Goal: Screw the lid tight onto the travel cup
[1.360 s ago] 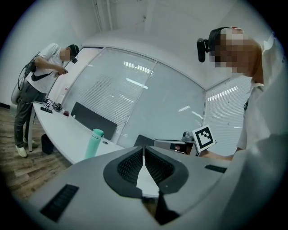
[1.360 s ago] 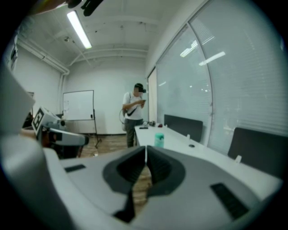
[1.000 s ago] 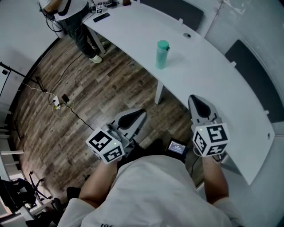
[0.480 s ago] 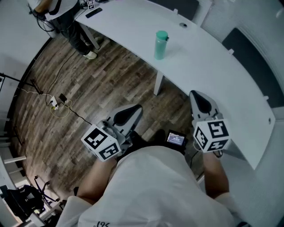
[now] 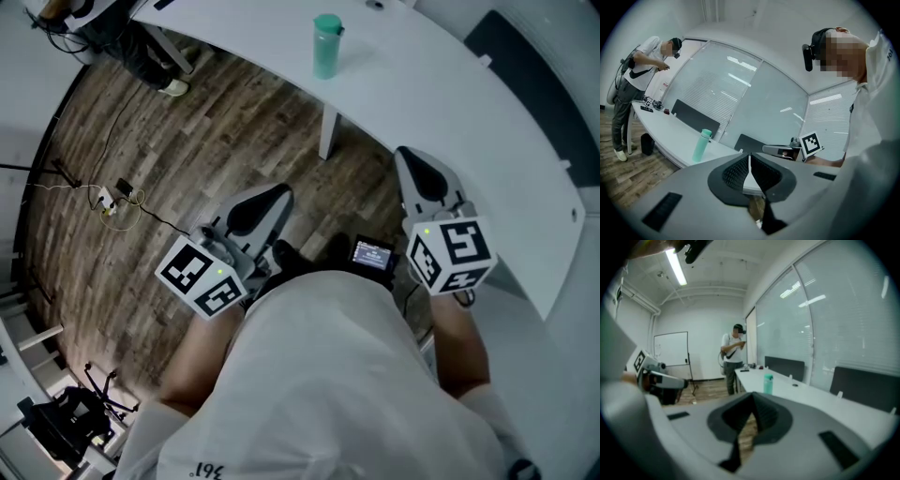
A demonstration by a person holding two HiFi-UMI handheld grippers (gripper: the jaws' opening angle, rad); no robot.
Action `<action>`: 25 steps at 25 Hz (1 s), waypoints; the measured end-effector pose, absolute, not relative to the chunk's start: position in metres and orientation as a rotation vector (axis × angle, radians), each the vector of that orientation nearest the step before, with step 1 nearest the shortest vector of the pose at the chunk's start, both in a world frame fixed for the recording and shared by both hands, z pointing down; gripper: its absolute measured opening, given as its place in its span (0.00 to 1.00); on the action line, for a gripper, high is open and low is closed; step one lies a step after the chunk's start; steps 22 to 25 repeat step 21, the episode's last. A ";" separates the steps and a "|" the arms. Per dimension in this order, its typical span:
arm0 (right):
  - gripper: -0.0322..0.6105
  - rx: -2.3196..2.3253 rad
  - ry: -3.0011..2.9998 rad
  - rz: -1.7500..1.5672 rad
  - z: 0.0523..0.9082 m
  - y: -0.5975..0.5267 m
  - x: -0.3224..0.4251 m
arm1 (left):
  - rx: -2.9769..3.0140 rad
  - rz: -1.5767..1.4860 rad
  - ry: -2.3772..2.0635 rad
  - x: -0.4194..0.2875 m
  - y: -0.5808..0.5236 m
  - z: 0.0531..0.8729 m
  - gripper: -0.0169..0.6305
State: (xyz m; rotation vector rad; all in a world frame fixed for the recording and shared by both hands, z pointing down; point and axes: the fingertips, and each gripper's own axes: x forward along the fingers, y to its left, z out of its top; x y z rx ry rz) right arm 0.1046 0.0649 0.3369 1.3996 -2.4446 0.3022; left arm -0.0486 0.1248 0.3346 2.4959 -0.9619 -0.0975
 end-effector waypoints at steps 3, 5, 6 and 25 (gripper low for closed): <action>0.08 1.402 -2.444 0.296 0.337 0.066 0.104 | 2.500 -0.099 -0.956 -0.048 0.125 0.334 0.09; 0.08 1.400 -2.443 0.290 0.335 0.067 0.102 | 2.500 -0.101 -0.953 -0.048 0.126 0.334 0.09; 0.08 1.399 -2.443 0.288 0.335 0.067 0.101 | 2.499 -0.101 -0.951 -0.048 0.127 0.334 0.09; 0.08 1.395 -2.418 0.267 0.344 0.073 0.103 | 2.493 -0.089 -0.925 -0.041 0.132 0.346 0.09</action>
